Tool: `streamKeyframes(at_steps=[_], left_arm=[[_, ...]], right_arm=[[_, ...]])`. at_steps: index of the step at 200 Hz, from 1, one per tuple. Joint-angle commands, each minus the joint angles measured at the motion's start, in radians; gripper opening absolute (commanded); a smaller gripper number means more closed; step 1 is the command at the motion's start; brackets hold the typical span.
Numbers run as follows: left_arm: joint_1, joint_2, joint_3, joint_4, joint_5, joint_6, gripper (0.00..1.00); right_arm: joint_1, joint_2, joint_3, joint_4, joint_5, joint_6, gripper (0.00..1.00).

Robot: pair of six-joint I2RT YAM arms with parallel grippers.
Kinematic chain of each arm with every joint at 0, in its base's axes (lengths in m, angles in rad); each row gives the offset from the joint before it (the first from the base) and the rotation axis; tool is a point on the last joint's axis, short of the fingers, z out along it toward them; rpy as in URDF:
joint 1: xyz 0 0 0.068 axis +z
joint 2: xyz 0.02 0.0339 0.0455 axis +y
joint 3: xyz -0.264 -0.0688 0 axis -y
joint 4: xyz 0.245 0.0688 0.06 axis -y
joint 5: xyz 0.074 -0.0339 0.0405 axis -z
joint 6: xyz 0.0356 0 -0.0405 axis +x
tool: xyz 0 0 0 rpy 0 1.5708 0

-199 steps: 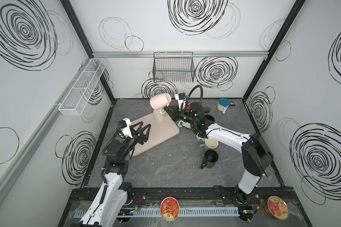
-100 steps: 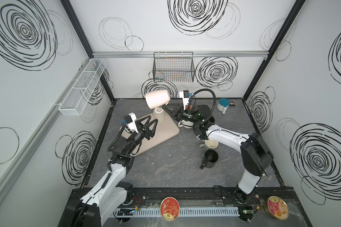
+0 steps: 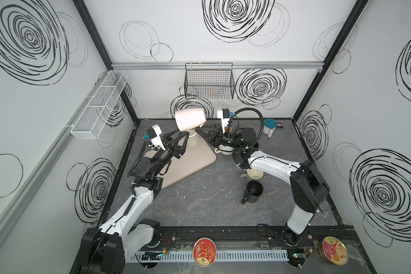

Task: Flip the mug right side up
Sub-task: 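Grasp the pink mug's rim with the left gripper and turn it upright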

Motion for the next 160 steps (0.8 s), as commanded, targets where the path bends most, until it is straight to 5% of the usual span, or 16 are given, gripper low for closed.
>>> streamKeyframes(at_steps=[1,43,83,160], left_arm=[[-0.018,0.009,0.044,0.083,0.070,-0.019,0.59],[-0.019,0.012,0.071,-0.139,0.019,0.062,0.65],[-0.019,0.031,0.053,-0.025,0.072,0.022,0.64],[-0.021,0.115,0.098,0.265,0.218,-0.190,0.18]], right_arm=[[0.020,-0.021,0.037,0.084,-0.043,0.018,0.00],[0.020,-0.026,0.034,0.086,-0.037,0.016,0.00],[0.019,-0.018,0.038,0.089,-0.039,0.021,0.00],[0.018,-0.002,0.051,0.024,-0.048,0.012,0.05]])
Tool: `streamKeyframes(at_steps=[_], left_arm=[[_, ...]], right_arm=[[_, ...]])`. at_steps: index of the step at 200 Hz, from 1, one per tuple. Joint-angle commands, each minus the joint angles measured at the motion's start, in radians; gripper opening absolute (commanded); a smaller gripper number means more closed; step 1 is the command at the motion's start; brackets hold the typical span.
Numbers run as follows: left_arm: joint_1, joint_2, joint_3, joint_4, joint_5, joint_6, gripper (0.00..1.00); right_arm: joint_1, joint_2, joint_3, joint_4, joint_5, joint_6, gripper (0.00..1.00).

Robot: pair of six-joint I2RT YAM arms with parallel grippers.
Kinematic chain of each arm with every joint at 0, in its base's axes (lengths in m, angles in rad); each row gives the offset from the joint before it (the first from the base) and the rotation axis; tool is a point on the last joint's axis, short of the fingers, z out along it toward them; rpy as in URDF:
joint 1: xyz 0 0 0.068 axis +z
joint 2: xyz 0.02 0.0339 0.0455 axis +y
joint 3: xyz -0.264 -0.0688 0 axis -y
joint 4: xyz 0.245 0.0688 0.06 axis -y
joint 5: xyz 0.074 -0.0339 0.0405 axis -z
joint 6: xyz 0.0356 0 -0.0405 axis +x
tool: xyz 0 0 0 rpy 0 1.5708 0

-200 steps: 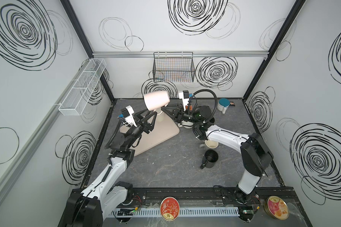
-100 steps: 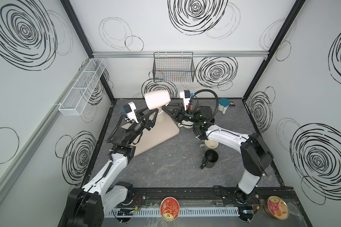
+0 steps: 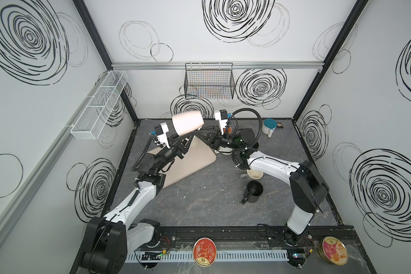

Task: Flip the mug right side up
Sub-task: 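Grasp the pink mug's rim with the left gripper and turn it upright, then lower the pink mug beside the white mug with the left gripper while the right withdraws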

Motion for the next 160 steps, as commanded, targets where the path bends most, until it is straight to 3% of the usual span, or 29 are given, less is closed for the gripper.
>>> streamKeyframes(at_steps=[1,24,48,69,112,160], left_arm=[[-0.005,0.008,0.061,0.174,0.072,-0.079,0.18],[-0.003,0.008,0.065,0.168,0.082,-0.075,0.00],[0.004,-0.011,0.068,0.095,0.085,-0.028,0.00],[0.006,-0.043,0.085,-0.076,0.075,0.088,0.00],[-0.069,-0.076,0.209,-0.713,-0.038,0.536,0.00],[-0.169,0.060,0.368,-1.091,-0.181,0.808,0.00]], right_arm=[[0.005,-0.004,0.047,0.029,-0.017,0.000,0.05],[-0.002,-0.023,0.035,-0.044,-0.016,-0.042,0.23],[-0.022,-0.080,-0.003,-0.184,0.021,-0.131,0.37],[-0.046,-0.152,-0.051,-0.316,0.071,-0.220,0.46],[-0.101,-0.304,-0.125,-0.619,0.233,-0.414,0.51],[-0.208,-0.442,-0.243,-0.723,0.332,-0.436,0.52]])
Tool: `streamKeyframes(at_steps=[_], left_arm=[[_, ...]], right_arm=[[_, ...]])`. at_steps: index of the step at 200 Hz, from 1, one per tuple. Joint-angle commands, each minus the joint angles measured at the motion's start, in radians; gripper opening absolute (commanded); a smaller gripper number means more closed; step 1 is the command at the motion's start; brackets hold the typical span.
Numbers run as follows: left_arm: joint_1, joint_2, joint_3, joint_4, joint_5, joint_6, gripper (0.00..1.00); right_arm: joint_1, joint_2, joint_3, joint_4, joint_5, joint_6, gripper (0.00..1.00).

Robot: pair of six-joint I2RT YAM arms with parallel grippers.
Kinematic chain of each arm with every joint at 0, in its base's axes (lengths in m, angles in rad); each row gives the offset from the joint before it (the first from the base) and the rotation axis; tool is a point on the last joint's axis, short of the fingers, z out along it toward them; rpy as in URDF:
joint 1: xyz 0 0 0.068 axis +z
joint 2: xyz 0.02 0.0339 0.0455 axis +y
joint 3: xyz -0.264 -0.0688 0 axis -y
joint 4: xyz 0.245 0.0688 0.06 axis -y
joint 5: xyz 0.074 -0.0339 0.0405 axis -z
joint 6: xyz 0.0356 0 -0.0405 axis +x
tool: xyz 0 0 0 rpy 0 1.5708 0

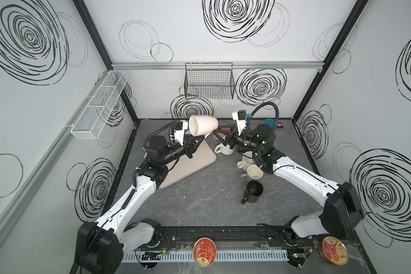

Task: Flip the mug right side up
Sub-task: 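Lower the pink mug beside the white mug with the left gripper while the right withdraws, then open the left gripper to release the pink mug and raise it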

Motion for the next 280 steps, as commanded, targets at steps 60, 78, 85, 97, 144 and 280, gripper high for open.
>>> streamKeyframes(at_steps=[60,78,85,97,144,280], left_arm=[[-0.128,0.351,0.325,-0.494,-0.161,0.407,0.00],[-0.152,0.433,0.391,-0.553,-0.181,0.441,0.00],[-0.166,0.463,0.421,-0.584,-0.204,0.459,0.00],[-0.190,0.518,0.473,-0.638,-0.248,0.495,0.00],[-0.237,0.693,0.631,-0.770,-0.357,0.546,0.00],[-0.304,0.916,0.821,-0.900,-0.492,0.602,0.00]], right_arm=[[-0.164,-0.198,-0.162,-0.158,0.187,-0.050,0.53],[-0.191,-0.210,-0.171,-0.195,0.208,-0.049,0.53],[-0.203,-0.215,-0.176,-0.203,0.208,-0.049,0.53],[-0.216,-0.222,-0.184,-0.210,0.206,-0.051,0.53],[-0.241,-0.228,-0.194,-0.245,0.214,-0.069,0.53],[-0.265,-0.182,-0.190,-0.235,0.197,-0.074,0.53]])
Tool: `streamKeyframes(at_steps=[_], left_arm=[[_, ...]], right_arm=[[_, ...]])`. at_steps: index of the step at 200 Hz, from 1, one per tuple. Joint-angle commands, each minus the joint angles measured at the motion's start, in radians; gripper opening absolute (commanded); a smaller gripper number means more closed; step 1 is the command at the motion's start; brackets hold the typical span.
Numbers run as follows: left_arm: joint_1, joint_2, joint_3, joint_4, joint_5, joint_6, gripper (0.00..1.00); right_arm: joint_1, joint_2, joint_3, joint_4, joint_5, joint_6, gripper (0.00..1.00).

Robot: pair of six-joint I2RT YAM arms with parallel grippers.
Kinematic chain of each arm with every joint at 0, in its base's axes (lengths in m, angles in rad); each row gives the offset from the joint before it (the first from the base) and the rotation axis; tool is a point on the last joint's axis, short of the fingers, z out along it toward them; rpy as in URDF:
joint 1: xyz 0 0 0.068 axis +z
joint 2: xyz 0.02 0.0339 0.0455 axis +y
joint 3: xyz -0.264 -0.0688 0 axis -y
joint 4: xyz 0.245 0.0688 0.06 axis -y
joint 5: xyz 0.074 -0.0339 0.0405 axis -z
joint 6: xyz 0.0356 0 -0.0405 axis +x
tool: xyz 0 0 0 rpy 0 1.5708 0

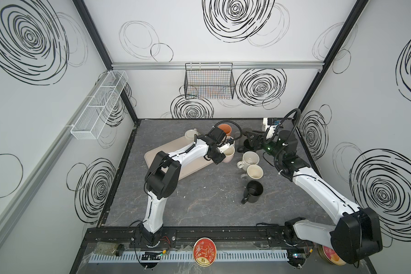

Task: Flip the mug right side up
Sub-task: 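Open the left gripper to release the pink mug and raise it, then move the left gripper to the upside-down cream mug on the tray while the right approaches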

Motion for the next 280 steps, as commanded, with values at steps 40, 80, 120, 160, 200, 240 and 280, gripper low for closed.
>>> streamKeyframes(at_steps=[40,80,120,160,200,240,280], left_arm=[[-0.015,0.025,0.051,0.052,-0.033,0.006,0.14],[-0.023,0.024,0.061,0.034,-0.052,0.000,0.39],[-0.022,-0.006,0.075,0.005,-0.056,-0.005,0.49],[0.002,-0.096,0.067,-0.002,-0.022,-0.021,0.54],[0.073,-0.218,0.006,0.028,0.026,-0.048,0.59],[0.267,-0.325,-0.125,0.221,0.055,-0.202,0.61],[0.465,-0.269,-0.166,0.400,0.083,-0.406,0.63]], right_arm=[[-0.007,0.013,0.001,0.011,-0.012,-0.006,0.53],[-0.007,0.020,0.009,0.004,-0.014,-0.009,0.53],[-0.008,0.022,0.023,-0.011,-0.013,-0.008,0.53],[-0.003,0.052,0.045,-0.005,-0.046,0.009,0.52],[0.040,0.125,0.090,-0.008,-0.049,0.017,0.52],[0.122,0.236,0.171,-0.027,-0.037,0.013,0.52],[0.225,0.393,0.303,-0.067,-0.035,0.000,0.52]])
